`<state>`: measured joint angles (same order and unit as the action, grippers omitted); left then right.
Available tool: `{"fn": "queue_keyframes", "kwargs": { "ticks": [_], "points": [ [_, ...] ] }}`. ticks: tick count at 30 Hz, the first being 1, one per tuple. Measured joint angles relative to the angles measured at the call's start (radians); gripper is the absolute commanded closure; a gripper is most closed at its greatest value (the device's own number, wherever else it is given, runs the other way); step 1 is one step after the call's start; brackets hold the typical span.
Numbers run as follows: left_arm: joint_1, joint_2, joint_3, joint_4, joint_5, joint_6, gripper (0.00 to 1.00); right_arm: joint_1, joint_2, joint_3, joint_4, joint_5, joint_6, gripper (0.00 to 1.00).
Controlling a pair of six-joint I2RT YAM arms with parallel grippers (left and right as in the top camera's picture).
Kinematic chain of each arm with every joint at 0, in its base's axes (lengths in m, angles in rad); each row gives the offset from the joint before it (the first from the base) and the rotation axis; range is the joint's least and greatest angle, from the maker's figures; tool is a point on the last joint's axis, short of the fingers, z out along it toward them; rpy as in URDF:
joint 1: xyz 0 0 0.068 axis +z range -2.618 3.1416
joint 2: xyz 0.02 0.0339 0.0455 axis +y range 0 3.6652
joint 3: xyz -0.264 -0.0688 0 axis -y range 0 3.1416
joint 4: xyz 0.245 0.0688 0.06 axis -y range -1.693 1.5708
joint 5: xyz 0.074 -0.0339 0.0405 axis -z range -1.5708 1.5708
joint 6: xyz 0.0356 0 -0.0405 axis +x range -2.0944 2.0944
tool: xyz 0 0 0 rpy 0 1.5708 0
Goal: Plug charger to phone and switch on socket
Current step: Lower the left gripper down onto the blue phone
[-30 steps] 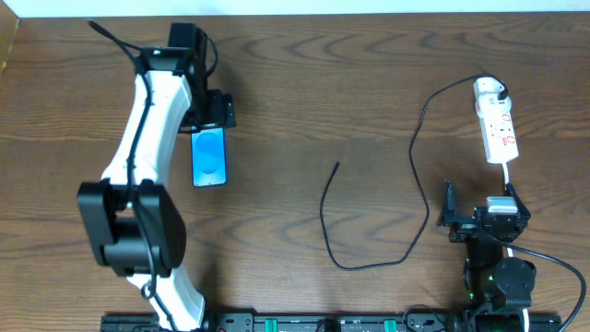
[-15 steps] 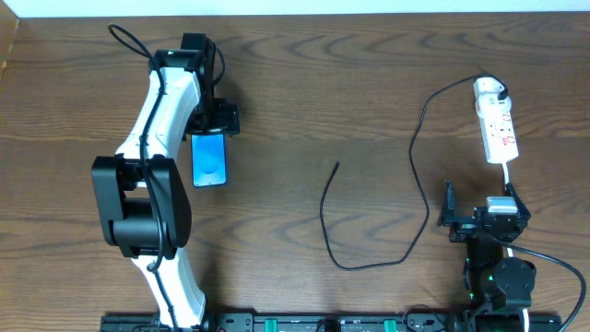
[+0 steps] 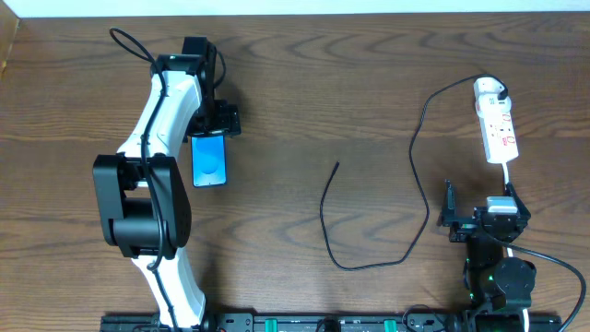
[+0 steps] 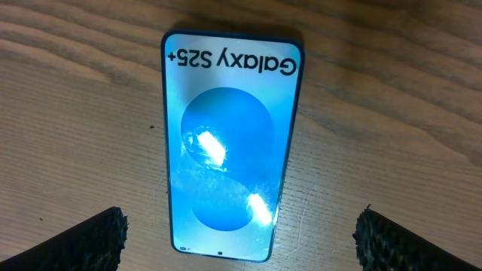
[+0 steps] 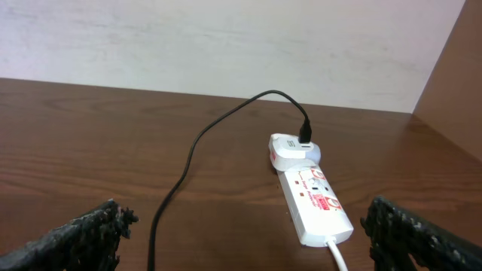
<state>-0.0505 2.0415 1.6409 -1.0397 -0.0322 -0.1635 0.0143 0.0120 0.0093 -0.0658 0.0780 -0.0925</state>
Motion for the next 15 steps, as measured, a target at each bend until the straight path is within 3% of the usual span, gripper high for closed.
{"fn": "queue_keyframes", "kwargs": {
  "ticks": [15],
  "points": [
    [0.027,0.0,-0.117,0.102,0.035,-0.016,0.04,0.0,0.0,0.0,0.0,0.0,0.0,0.01]
  ]
}}
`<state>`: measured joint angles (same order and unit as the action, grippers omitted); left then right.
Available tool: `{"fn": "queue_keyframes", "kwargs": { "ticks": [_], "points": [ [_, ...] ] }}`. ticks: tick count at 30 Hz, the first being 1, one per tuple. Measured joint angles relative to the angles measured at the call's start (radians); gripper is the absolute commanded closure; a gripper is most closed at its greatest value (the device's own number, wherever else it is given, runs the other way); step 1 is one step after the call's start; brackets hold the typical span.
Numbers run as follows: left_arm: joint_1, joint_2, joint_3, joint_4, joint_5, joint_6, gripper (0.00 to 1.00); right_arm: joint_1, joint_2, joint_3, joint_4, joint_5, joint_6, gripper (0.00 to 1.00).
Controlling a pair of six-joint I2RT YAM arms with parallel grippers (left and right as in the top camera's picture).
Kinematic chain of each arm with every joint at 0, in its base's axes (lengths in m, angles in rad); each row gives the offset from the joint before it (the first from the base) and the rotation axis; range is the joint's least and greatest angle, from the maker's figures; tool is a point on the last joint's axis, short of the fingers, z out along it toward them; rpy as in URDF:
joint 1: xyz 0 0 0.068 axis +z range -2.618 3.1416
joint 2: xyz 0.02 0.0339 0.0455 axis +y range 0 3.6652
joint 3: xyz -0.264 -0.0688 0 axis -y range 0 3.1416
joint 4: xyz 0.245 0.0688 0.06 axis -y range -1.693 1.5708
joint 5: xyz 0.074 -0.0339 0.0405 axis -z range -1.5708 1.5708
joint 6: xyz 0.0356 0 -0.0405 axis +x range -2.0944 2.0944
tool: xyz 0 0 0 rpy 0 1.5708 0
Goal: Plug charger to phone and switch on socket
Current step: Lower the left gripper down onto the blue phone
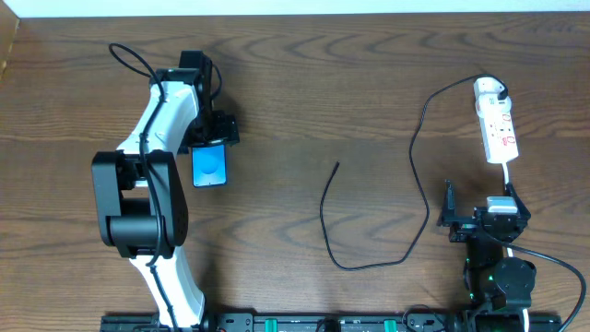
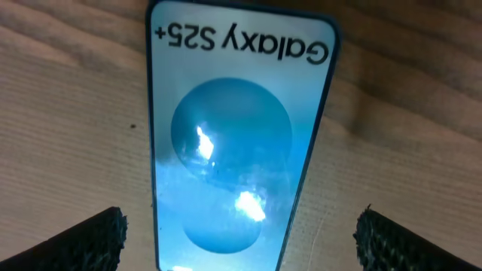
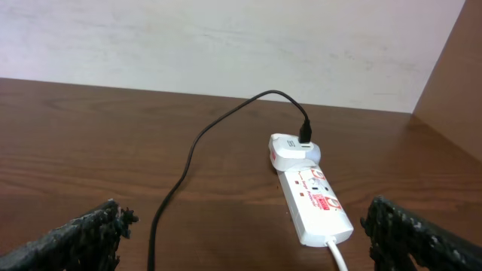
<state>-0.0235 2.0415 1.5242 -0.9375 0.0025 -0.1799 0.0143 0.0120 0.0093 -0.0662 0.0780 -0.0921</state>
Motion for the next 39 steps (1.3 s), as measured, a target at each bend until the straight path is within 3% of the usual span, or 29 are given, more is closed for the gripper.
{"fn": "queue_keyframes", "kwargs": {
  "ticks": [39],
  "points": [
    [0.002,0.001,-0.05,0.114,0.0,0.032,0.04,0.0,0.0,0.0,0.0,0.0,0.0,0.01]
  ]
}}
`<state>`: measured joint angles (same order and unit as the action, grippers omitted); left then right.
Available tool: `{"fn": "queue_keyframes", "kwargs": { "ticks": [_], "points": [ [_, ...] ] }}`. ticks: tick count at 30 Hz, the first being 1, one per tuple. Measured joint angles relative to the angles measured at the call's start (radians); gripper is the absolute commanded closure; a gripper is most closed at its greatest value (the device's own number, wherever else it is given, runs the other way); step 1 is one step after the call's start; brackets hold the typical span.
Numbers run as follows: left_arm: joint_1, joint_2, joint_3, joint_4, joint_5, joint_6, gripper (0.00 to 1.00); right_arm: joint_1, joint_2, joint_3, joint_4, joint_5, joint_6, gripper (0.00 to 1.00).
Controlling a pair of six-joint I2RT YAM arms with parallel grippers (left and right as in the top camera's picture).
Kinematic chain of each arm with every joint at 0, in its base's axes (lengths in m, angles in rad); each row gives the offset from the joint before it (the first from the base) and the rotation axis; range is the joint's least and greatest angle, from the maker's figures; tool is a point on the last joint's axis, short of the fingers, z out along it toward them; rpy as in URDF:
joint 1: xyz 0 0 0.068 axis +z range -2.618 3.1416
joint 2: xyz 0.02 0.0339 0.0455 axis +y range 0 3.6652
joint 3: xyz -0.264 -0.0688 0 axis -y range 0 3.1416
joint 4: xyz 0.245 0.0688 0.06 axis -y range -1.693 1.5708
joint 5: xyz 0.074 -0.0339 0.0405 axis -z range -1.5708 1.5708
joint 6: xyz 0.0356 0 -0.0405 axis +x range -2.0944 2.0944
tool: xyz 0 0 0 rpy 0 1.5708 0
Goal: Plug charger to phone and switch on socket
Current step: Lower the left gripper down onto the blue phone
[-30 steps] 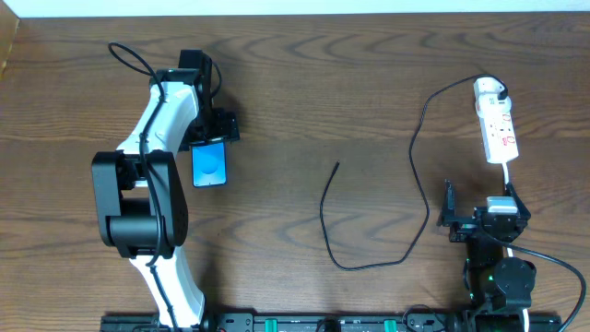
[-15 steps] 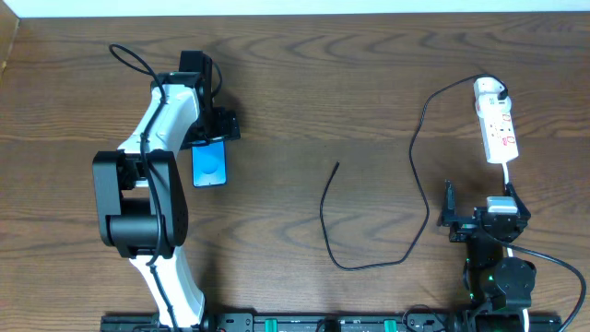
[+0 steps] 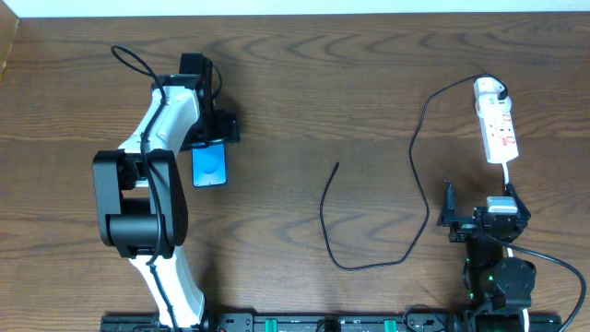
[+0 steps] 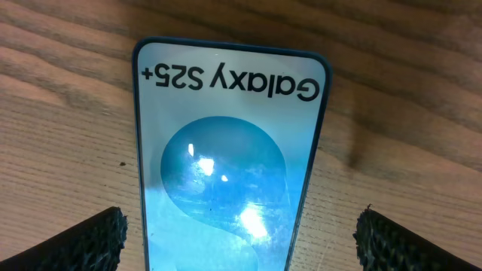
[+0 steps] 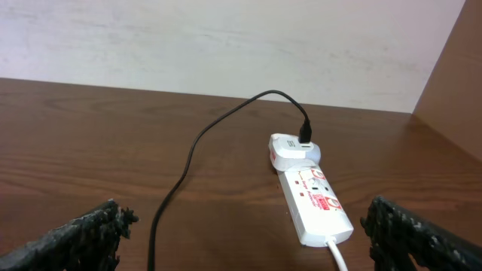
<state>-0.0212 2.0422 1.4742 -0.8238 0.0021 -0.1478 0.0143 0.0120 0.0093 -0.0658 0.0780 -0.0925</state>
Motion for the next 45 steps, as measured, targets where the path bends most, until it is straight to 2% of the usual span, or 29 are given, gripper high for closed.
{"fn": "queue_keyframes", "kwargs": {
  "ticks": [23,45],
  "points": [
    [0.059,0.0,-0.059,0.046,0.004,0.014,0.03,0.0,0.0,0.0,0.0,0.0,0.0,0.01],
    [0.031,0.0,-0.059,0.047,0.015,0.048,0.01,0.0,0.0,0.0,0.0,0.0,0.0,0.01]
  ]
}}
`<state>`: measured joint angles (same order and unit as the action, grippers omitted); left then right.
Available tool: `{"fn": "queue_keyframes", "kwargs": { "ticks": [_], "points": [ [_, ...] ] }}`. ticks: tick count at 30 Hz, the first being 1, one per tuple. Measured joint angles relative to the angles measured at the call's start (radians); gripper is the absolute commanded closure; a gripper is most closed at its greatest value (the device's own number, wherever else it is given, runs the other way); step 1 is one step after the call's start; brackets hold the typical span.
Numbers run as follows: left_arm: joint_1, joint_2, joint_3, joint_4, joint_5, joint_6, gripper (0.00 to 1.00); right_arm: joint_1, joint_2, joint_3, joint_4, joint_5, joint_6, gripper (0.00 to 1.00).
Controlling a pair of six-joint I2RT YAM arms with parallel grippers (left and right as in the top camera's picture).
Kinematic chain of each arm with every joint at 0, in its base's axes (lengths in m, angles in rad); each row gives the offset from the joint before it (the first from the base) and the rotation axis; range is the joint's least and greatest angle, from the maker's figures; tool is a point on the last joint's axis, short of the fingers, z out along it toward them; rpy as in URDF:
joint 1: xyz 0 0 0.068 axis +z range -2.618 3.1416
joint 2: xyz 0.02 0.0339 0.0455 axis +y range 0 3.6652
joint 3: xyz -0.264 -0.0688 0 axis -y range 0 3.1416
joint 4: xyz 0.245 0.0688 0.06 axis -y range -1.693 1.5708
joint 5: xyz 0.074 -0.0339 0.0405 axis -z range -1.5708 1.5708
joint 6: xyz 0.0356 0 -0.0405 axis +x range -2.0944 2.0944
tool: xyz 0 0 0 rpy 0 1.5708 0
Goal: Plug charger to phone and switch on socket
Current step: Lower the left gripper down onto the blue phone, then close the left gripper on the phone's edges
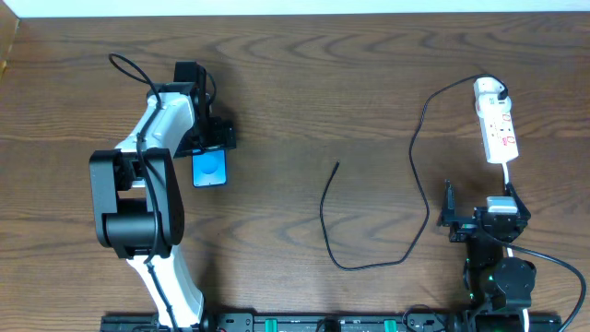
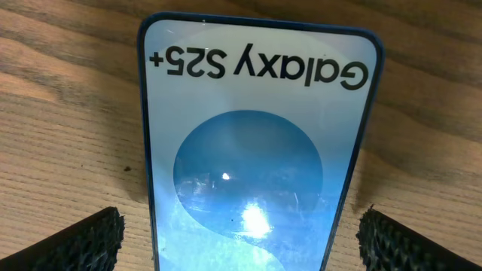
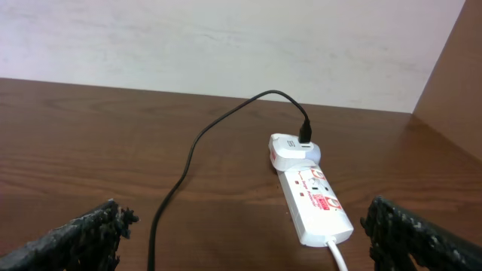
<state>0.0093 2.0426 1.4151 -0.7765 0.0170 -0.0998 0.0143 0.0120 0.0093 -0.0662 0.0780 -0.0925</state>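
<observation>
The phone point(image 2: 256, 173) lies flat on the table, screen up, showing a blue picture and "Galaxy S25+" upside down. My left gripper point(image 2: 241, 245) is open close over it, one fingertip point(image 2: 75, 241) off each long edge; overhead, it point(image 1: 208, 138) covers the phone's point(image 1: 210, 170) far end. The black charger cable point(image 1: 417, 184) runs from the adapter point(image 3: 294, 150) in the white power strip point(image 3: 316, 203), and its free plug end point(image 1: 336, 165) lies mid-table. My right gripper point(image 3: 245, 245) is open at the near right, facing the strip.
The cable loops across the middle right of the table point(image 1: 304, 83), down to a bend point(image 1: 369, 266) near the front. The strip's white lead point(image 1: 506, 175) runs toward the right arm's base. A pale wall point(image 3: 226, 45) stands behind the table.
The phone fills more of the left wrist view and sits more to the middle between the open fingers. Overhead, the left arm's wrist has shifted slightly left. Phone, cable and right arm are unmoved.
At first my left gripper hung open above the phone, the whole phone showing in its view. Half a second later the phone's near end was out of frame. It then stayed open over the phone, closer now. The right arm stayed still throughout.
</observation>
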Motion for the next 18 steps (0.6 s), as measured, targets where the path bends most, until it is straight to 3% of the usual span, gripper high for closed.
{"fn": "queue_keyframes", "kwargs": {
  "ticks": [18],
  "points": [
    [0.0,0.0,-0.042,0.047,0.008,0.0,0.02,0.0,0.0,0.0,0.0,0.0,0.0,0.01]
  ]
}}
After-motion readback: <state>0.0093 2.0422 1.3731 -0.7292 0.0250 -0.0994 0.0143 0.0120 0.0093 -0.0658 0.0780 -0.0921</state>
